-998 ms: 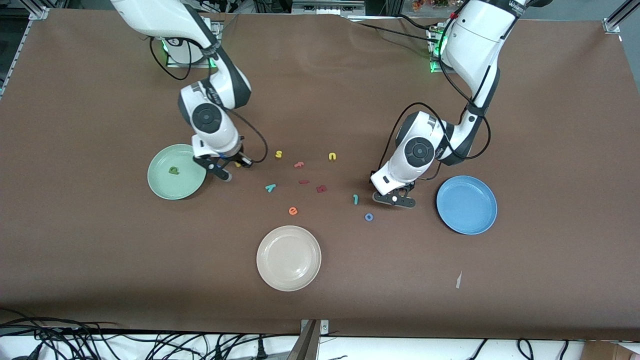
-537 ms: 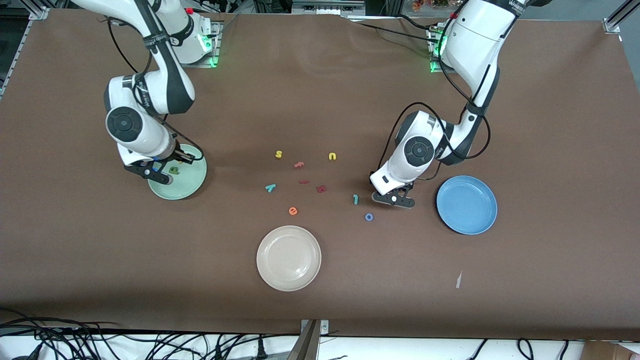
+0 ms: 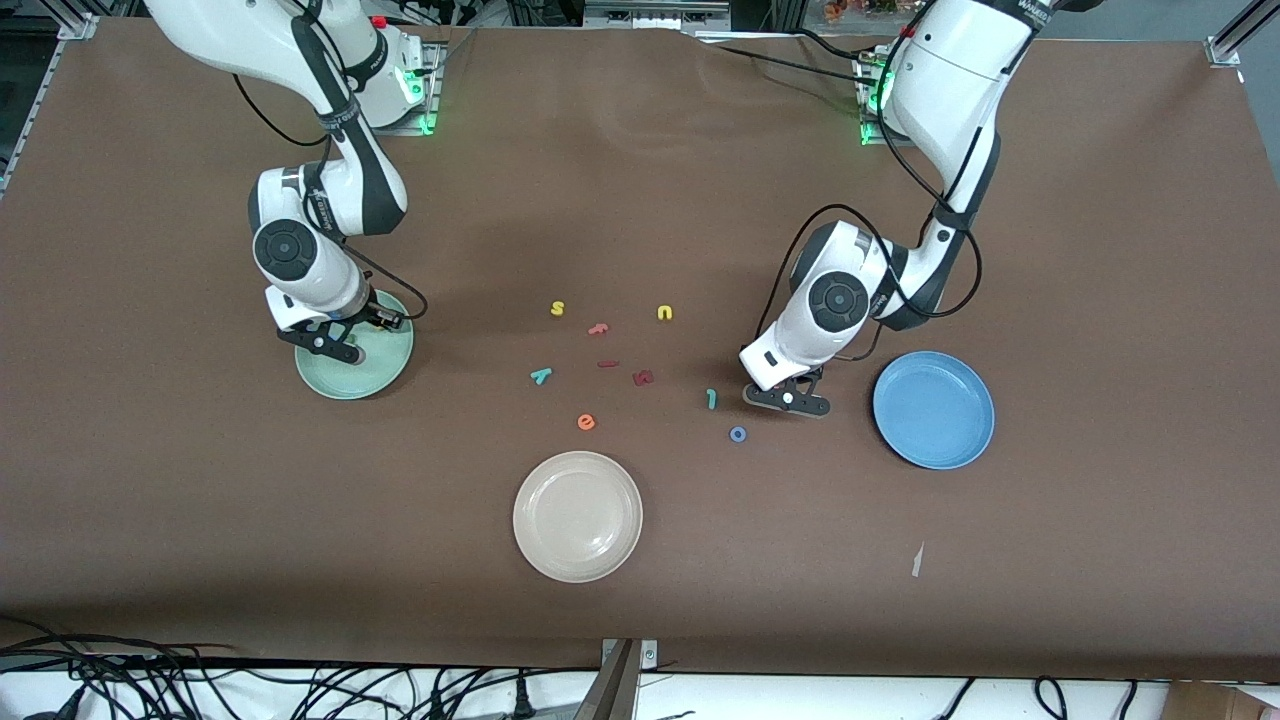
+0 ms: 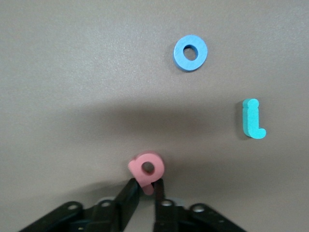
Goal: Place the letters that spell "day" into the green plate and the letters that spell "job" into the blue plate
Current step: 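Move the left gripper's p onto the blue plate while the right gripper reaches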
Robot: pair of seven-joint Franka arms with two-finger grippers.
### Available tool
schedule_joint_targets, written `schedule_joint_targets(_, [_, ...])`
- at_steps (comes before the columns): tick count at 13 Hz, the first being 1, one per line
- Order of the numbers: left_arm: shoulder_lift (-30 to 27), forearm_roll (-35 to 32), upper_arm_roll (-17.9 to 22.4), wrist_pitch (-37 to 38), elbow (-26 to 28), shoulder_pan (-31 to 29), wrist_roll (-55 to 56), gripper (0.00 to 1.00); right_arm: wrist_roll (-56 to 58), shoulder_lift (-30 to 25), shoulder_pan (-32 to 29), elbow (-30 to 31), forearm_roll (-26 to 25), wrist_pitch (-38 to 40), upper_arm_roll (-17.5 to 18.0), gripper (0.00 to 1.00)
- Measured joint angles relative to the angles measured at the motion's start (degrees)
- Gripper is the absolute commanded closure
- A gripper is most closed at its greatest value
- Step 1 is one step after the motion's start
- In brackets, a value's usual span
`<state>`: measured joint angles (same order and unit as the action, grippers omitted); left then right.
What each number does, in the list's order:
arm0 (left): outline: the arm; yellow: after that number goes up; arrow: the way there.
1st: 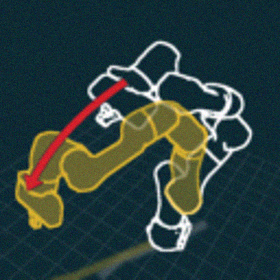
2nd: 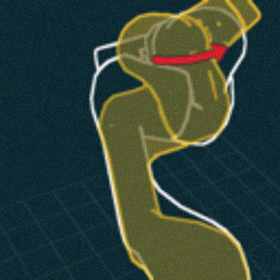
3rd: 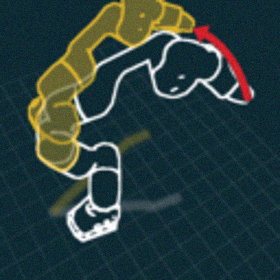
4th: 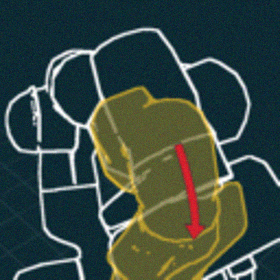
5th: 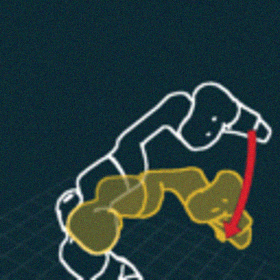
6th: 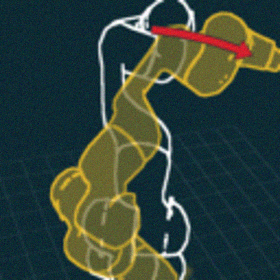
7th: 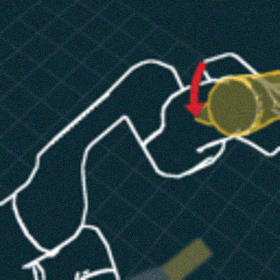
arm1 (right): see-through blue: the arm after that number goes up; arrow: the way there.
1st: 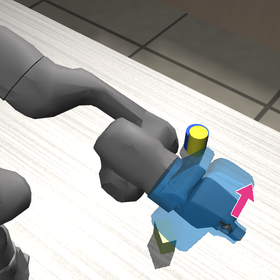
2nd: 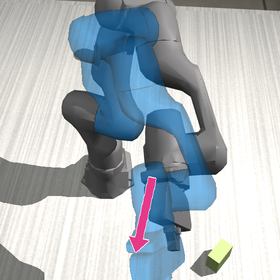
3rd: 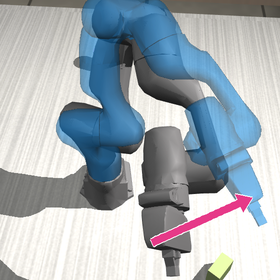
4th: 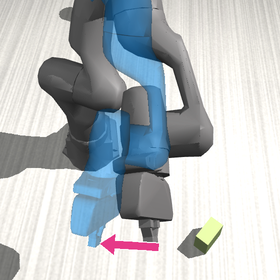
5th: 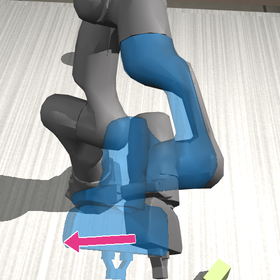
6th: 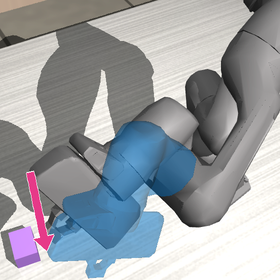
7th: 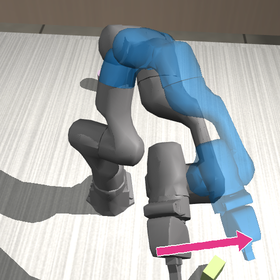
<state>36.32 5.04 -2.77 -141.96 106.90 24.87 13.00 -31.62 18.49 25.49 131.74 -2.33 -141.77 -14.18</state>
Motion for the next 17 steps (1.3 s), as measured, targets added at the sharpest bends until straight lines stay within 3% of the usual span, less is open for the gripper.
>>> schedule_joint_targets(2, [-0.05, 0.0, 0.15, -0.03, -0.01, 0.0, 0.0, 1.0, 0.0, -1.78, 0.06, -4.57, 0.37, 7.88, 0.37, 0.0])
schedule_joint_targets(4, [-0.09, 0.0, 0.17, -0.04, -0.01, 0.01, 0.0, 1.0, -0.32, -2.48, 0.39, -12.59, 4.02, 17.76, 2.15, 0.0])
schedule_joint_targets(6, [-0.14, 0.0, 0.45, -0.13, -0.04, 0.02, 0.0, 1.0, -2.14, -1.91, 1.5, -18.16, 6.4, 20.9, 4.29, 0.0])
schedule_joint_targets(9, [-1.66, 0.0, 2.66, 0.13, -0.17, -0.63, -0.51, 1.0, -9.12, 3.6, 3.94, -24.85, 6.89, 20.79, 6.61, 0.0])
schedule_joint_targets(12, [-6.52, 0.0, 3.46, 4.37, -0.05, -5.67, -5.4, 1.0, -17.39, 11.29, 6.99, -31.08, 7.03, 17.3, 6.88, 0.02])
schedule_joint_targets(16, [-12.46, 0.0, 3.57, 6.96, 3.64, -14.34, -17.0, 1.0, -28.99, 17.16, 11.39, -31.9, 7.05, 8.28, 6.95, 0.08])
schedule_joint_targets(17, [-12.88, 0.0, 3.58, 6.96, 4.64, -16.11, -20.09, 0.95, -30.57, 17.97, 11.97, -31.93, 7.05, 6.85, 6.95, 0.1])
